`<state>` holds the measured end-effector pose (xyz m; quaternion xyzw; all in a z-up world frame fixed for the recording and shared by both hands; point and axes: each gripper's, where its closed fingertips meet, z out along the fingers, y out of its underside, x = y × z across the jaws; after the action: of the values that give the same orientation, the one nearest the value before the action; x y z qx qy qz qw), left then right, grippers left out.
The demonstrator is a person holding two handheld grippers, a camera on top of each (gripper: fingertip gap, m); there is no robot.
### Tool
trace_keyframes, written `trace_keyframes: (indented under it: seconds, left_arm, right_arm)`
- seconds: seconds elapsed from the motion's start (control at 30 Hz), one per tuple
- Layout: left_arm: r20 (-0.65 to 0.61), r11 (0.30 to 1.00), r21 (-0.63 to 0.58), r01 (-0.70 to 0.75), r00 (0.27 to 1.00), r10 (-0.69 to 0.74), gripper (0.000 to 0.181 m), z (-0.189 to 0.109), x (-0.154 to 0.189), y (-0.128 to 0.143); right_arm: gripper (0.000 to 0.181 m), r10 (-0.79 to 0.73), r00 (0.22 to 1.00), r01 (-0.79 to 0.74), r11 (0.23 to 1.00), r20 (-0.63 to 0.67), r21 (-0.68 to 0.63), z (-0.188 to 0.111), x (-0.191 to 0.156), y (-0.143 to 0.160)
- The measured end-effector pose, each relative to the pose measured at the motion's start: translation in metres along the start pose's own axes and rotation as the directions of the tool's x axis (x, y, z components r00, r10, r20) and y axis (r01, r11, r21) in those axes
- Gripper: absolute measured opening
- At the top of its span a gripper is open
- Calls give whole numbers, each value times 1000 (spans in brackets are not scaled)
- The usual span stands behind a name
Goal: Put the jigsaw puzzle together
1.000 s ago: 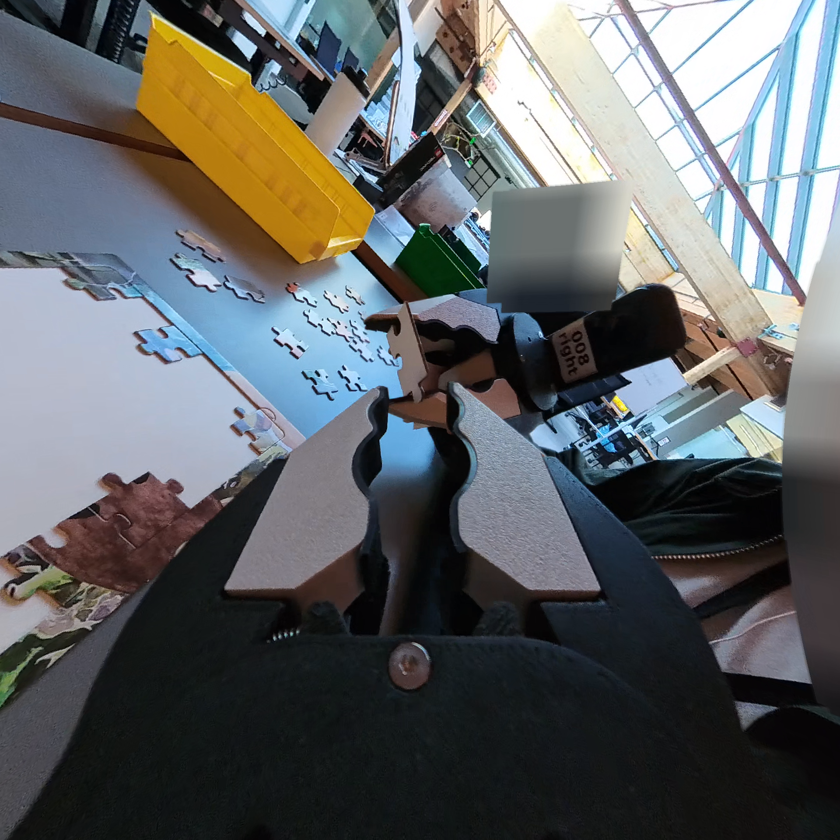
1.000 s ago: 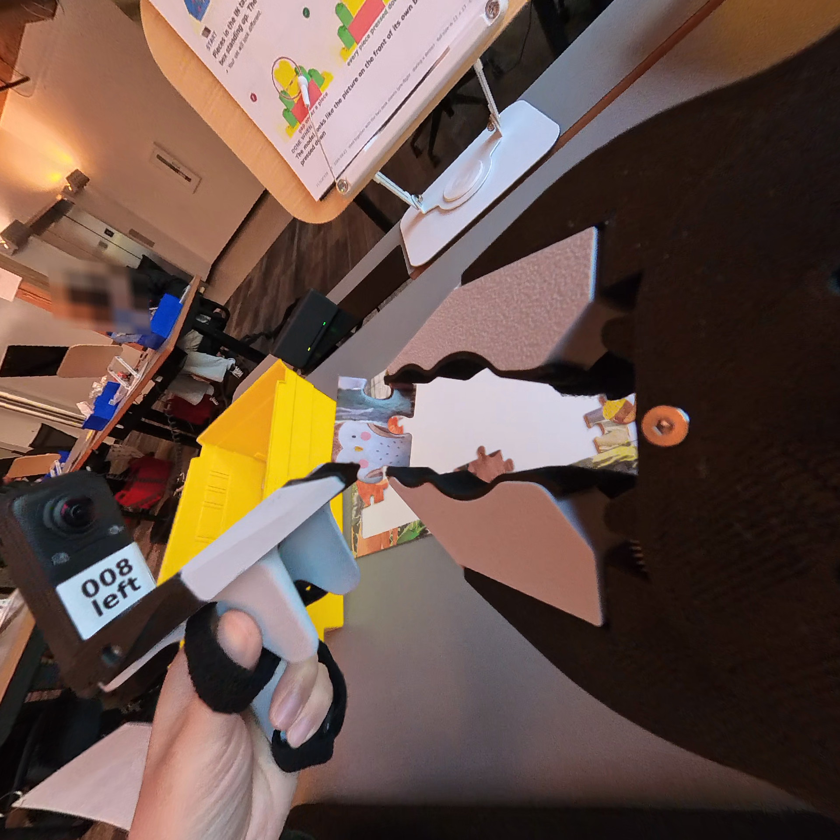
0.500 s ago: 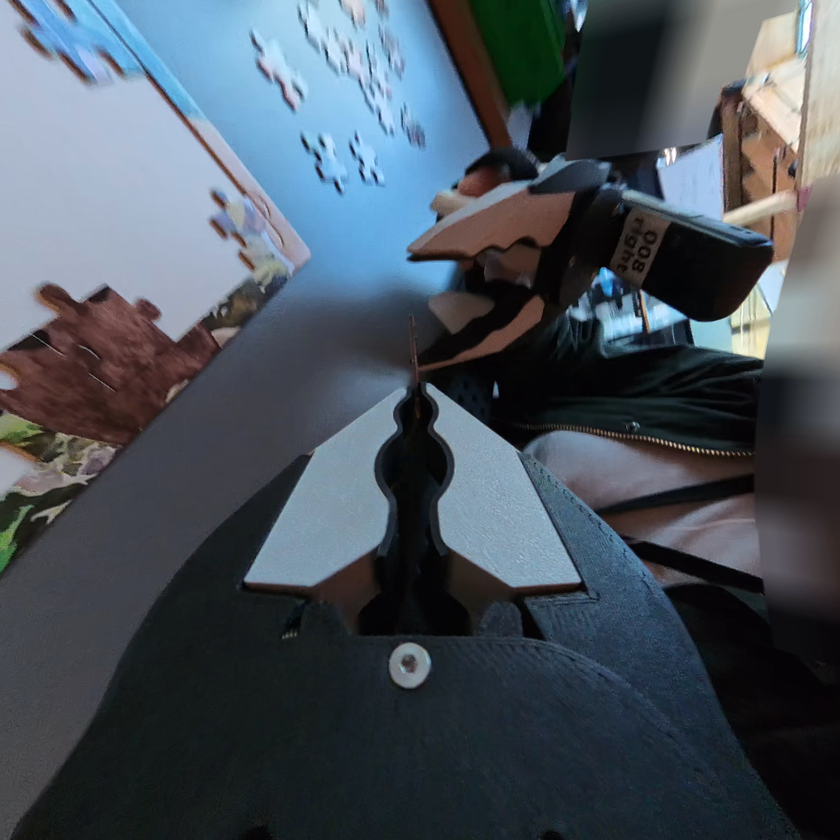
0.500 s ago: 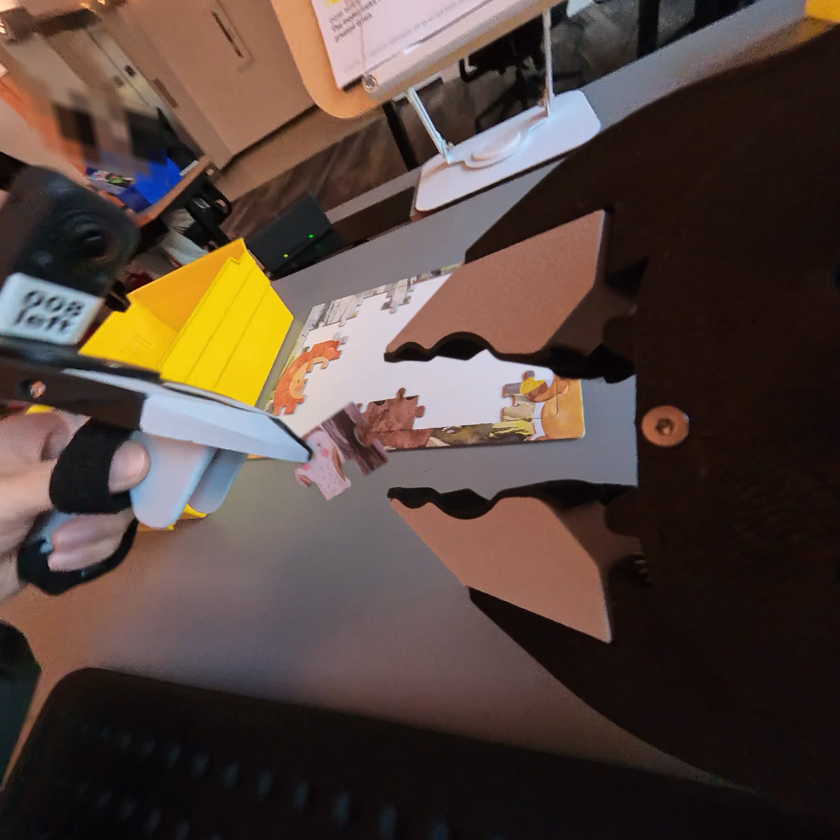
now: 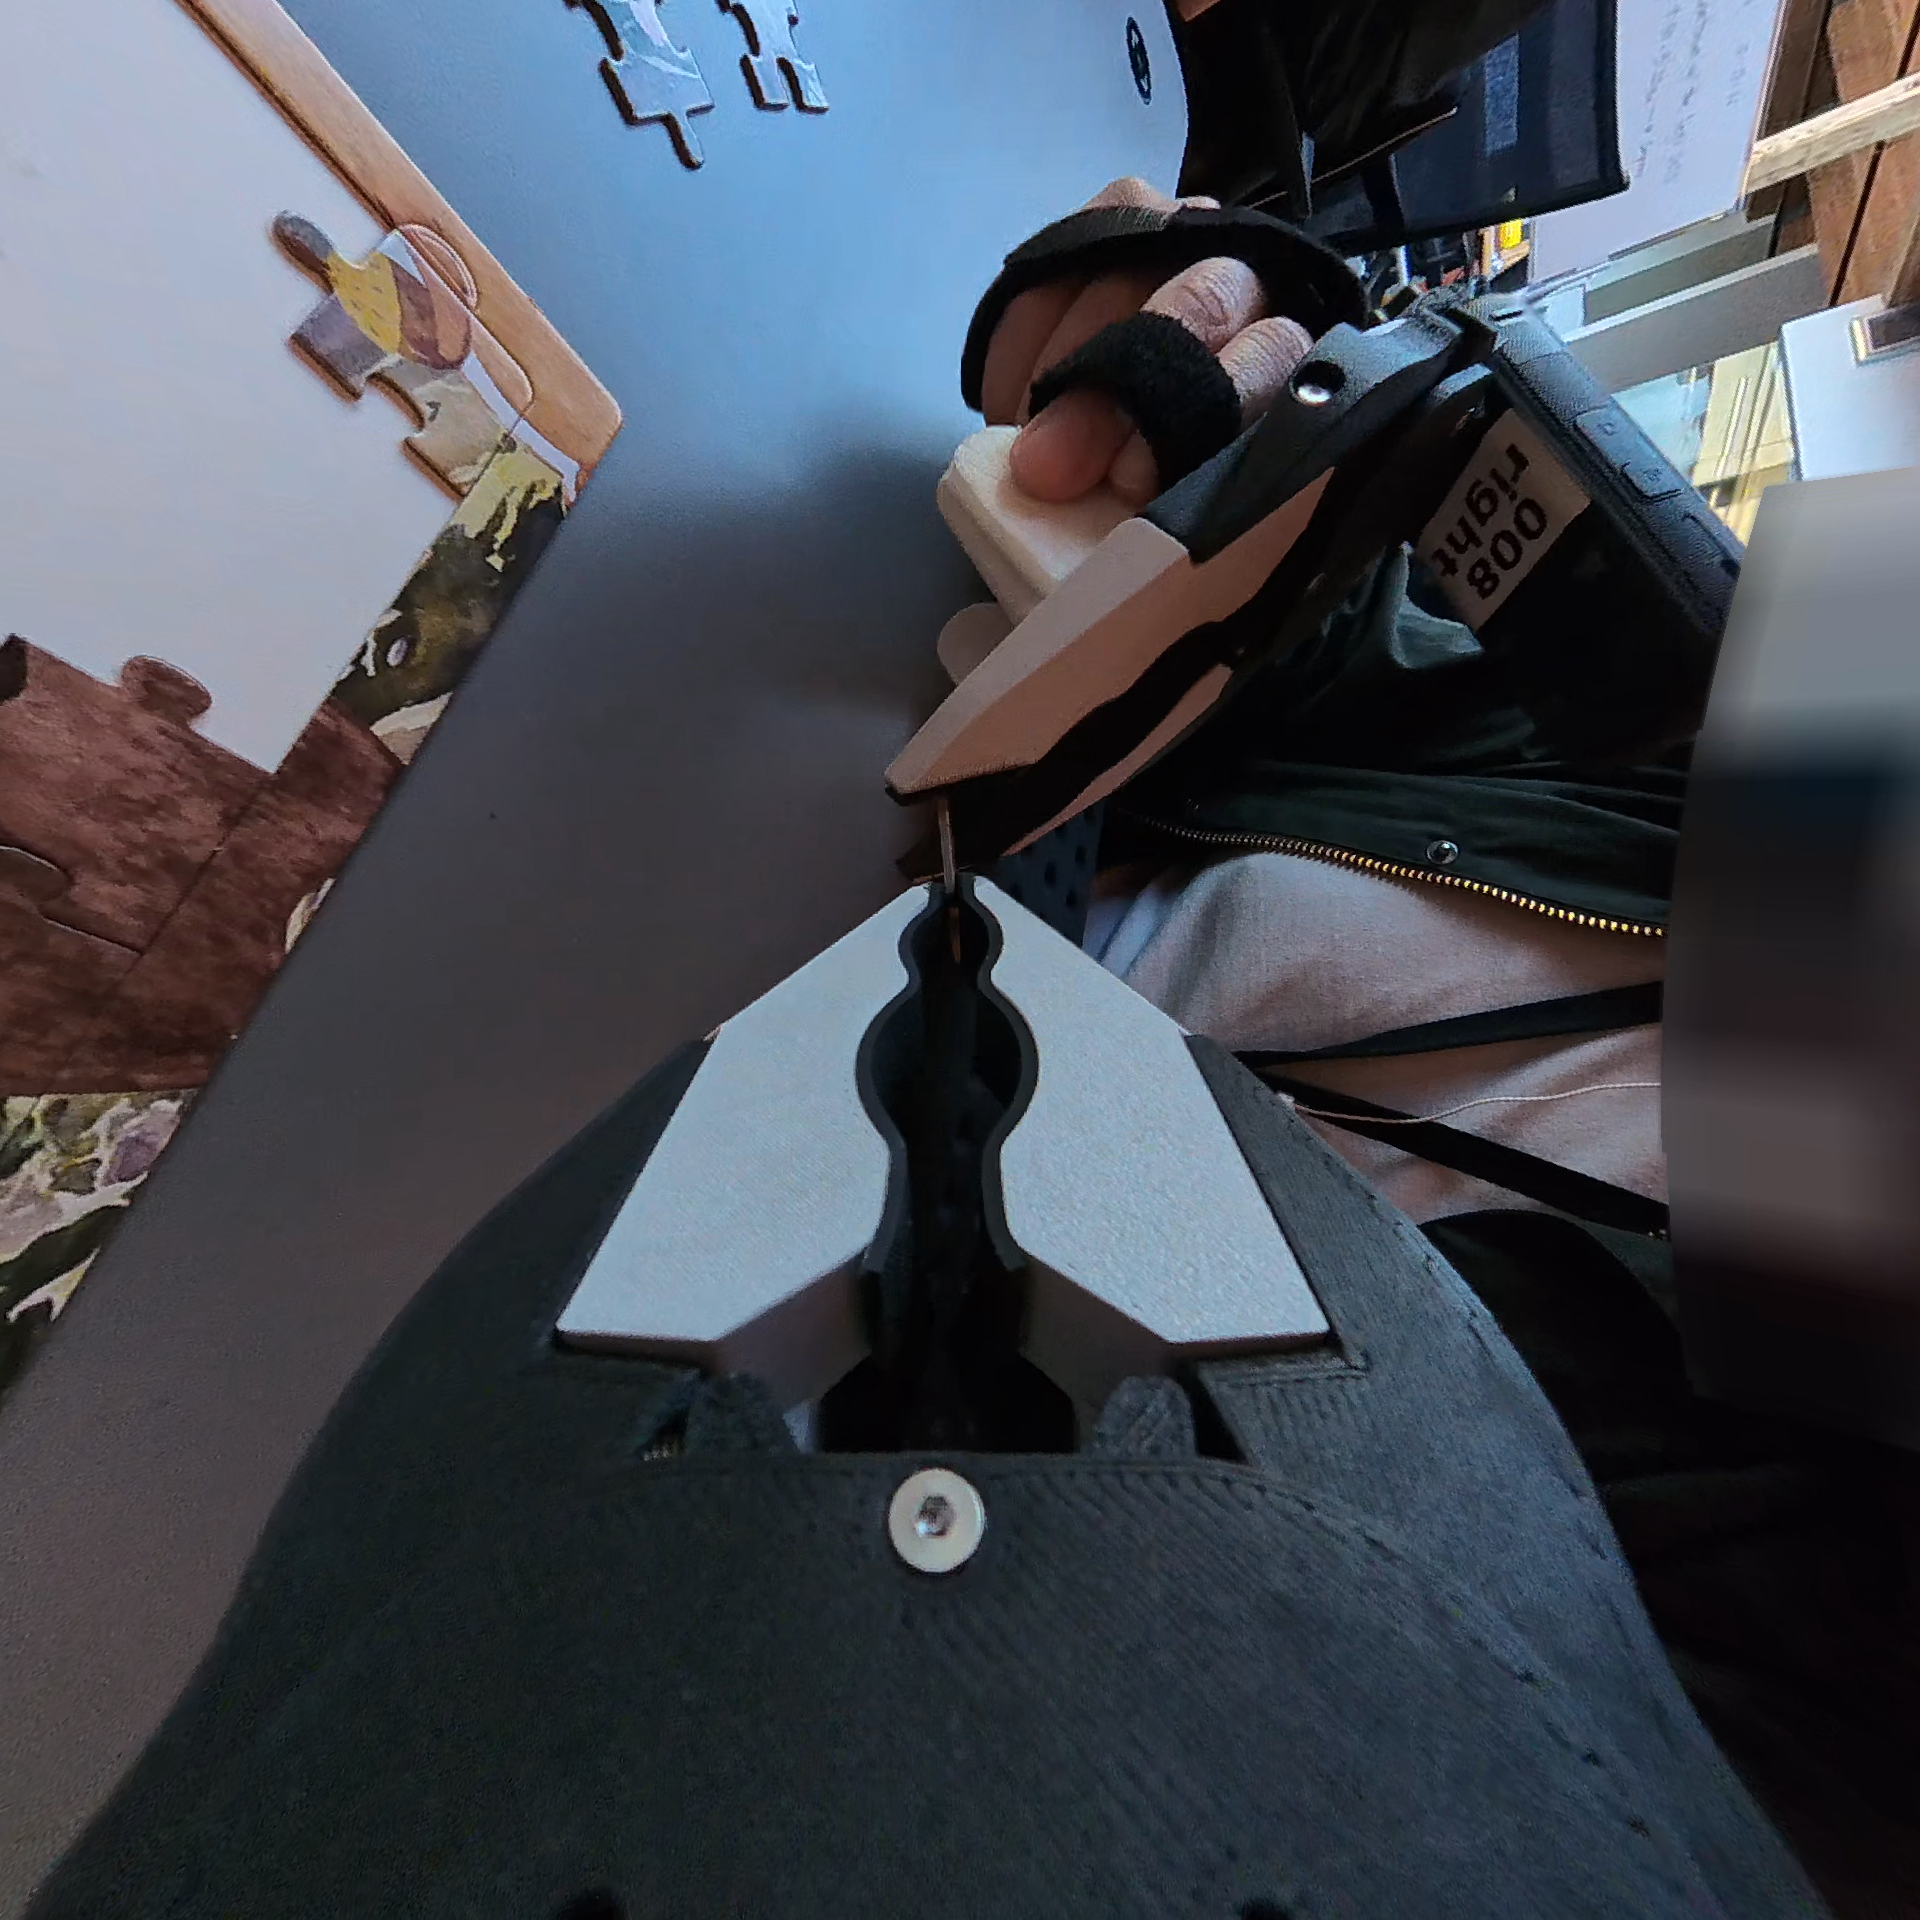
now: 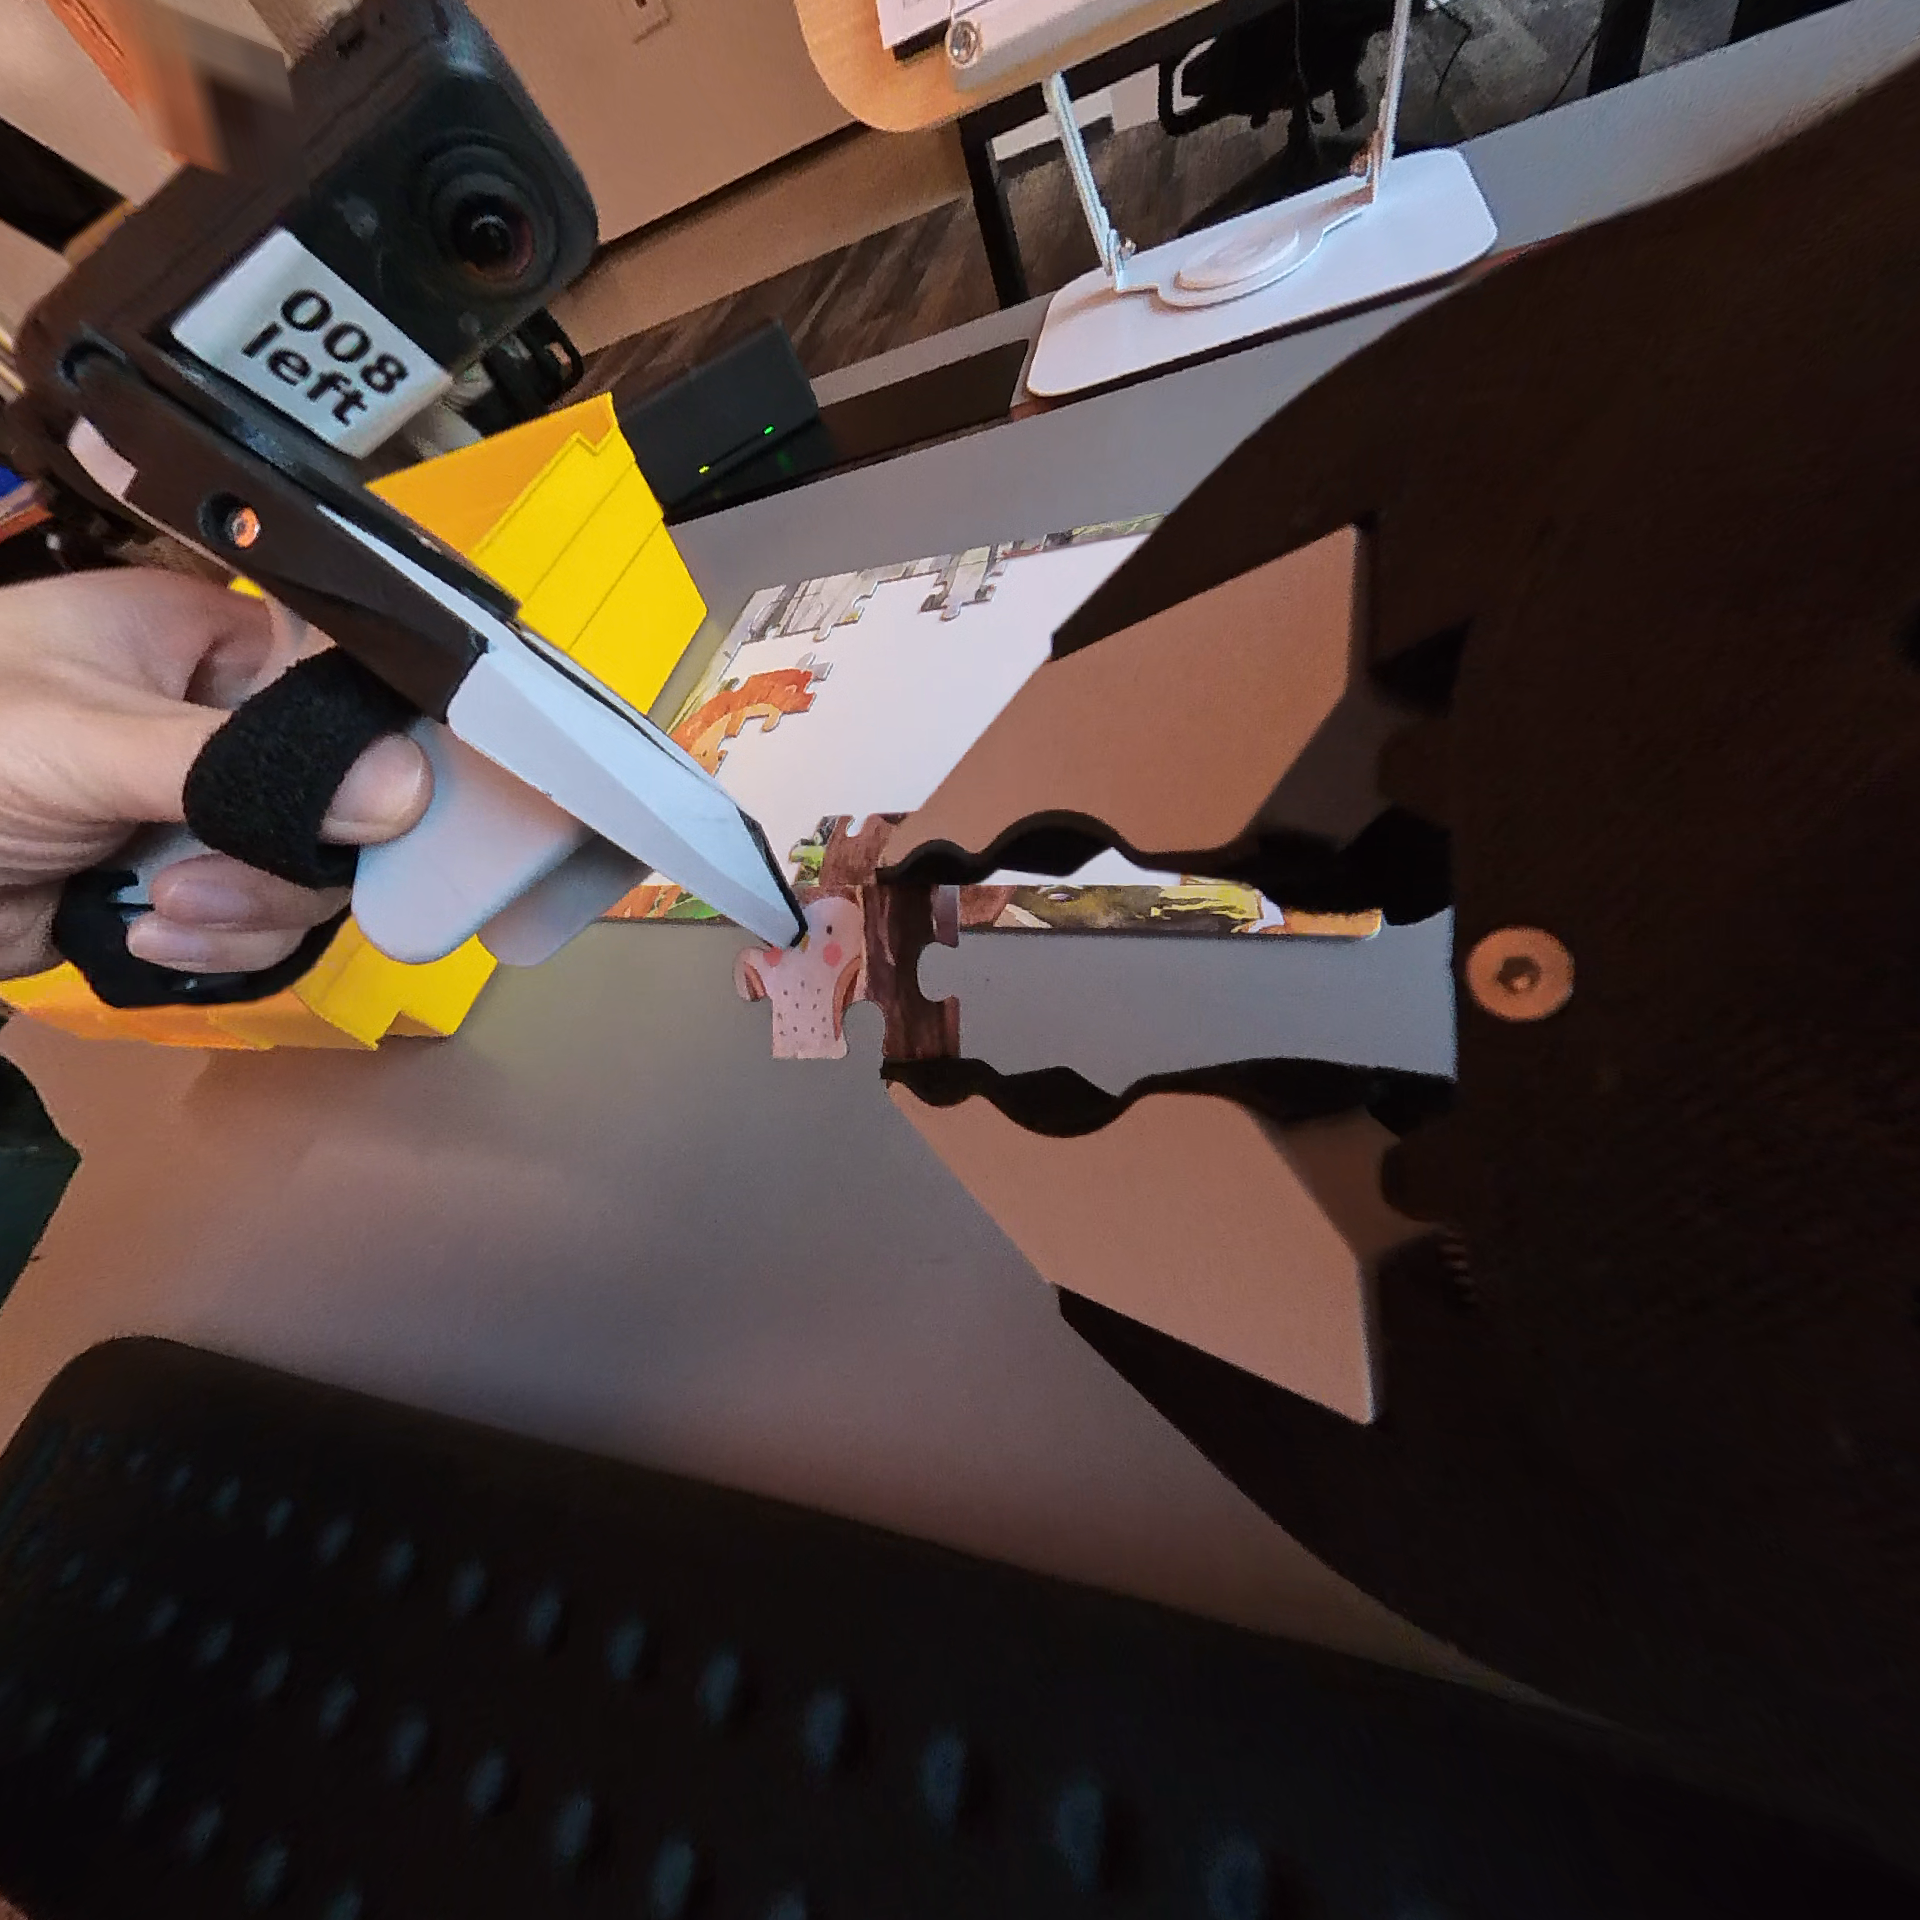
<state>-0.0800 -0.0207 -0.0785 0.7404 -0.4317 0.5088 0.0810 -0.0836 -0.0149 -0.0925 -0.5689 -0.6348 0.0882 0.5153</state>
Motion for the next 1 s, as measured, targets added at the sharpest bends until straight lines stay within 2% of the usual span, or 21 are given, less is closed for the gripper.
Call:
trace_keyframes:
  seconds: [0.03, 0.1, 0.13, 0.27, 0.37, 0.5, 0.6, 0.73, 0.87, 1.0]
  left_arm:
    - [-6, 1000, 20, 14, 1000, -14, 0, -1, -1, -2]
    - [-22, 996, 83, 39, 999, -37, 18, -8, -4, -8]
    - [-26, 991, 125, 44, 999, -41, 21, -13, -6, -11]
    - [0, 959, 283, 29, 1000, -30, 19, -25, -17, -15]
    - [13, 935, 355, 17, 1000, -23, 18, -20, -21, -14]
    - [27, 922, 387, 3, 1000, -15, 17, -10, -24, -17]
    - [9, 908, 419, -6, 1000, 3, 3, -11, -22, -24]
    - [-2, 921, 389, 19, 1000, -19, 8, -5, -24, -23]
    - [18, 919, 395, 12, 1000, -21, 0, -7, -25, -28]
    - [31, 917, 398, 13, 999, -27, 0, -7, -26, -32]
  right_arm:
    - [33, 8, 1000, -8, 1000, -7, -11, 1, 2, 2]
    - [33, 14, 1000, -15, 999, -21, -41, 2, 4, 8]
    - [33, 20, 999, -21, 998, -29, -57, 3, 6, 11]
    - [33, 42, 997, -48, 992, -58, -113, 6, 12, 23]
    - [33, 58, 996, -66, 990, -71, -123, 8, 14, 26]
    - [33, 70, 994, -78, 990, -80, -114, 8, 16, 25]
    - [33, 76, 993, -87, 990, -96, -111, 7, 19, 25]
    - [33, 88, 990, -102, 988, -114, -117, 6, 23, 28]
    - [33, 95, 986, -112, 986, -138, -121, 5, 28, 29]
    - [33, 93, 983, -116, 983, -158, -143, 4, 31, 33]
